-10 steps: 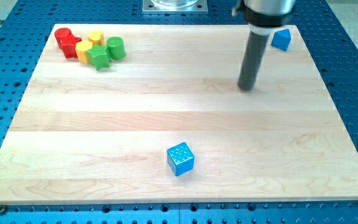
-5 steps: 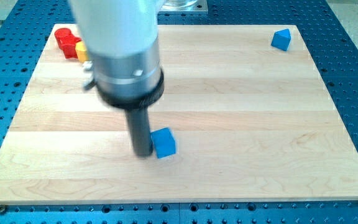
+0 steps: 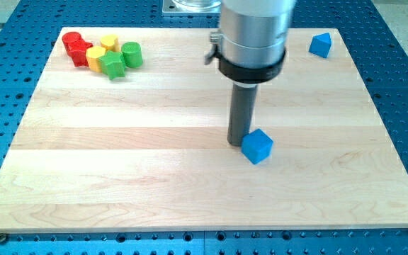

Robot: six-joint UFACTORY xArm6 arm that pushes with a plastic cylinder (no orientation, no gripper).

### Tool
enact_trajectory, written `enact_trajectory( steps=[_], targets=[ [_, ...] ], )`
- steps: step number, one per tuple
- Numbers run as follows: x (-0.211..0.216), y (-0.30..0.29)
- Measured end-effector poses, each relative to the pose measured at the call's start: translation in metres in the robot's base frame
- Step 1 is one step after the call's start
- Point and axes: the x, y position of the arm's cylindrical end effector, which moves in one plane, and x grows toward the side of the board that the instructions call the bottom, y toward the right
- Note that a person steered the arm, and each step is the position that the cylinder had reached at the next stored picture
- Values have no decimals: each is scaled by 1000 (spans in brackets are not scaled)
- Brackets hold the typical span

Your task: Push cube into triangle

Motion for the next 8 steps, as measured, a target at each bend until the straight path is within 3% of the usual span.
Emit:
enact_trajectory(
  steps=[1,2,3,5,6,8],
  targets=[
    [29,-33],
    [30,37],
    [-40,98],
    [-23,175],
    [-85,168],
    [-65,155]
  ],
)
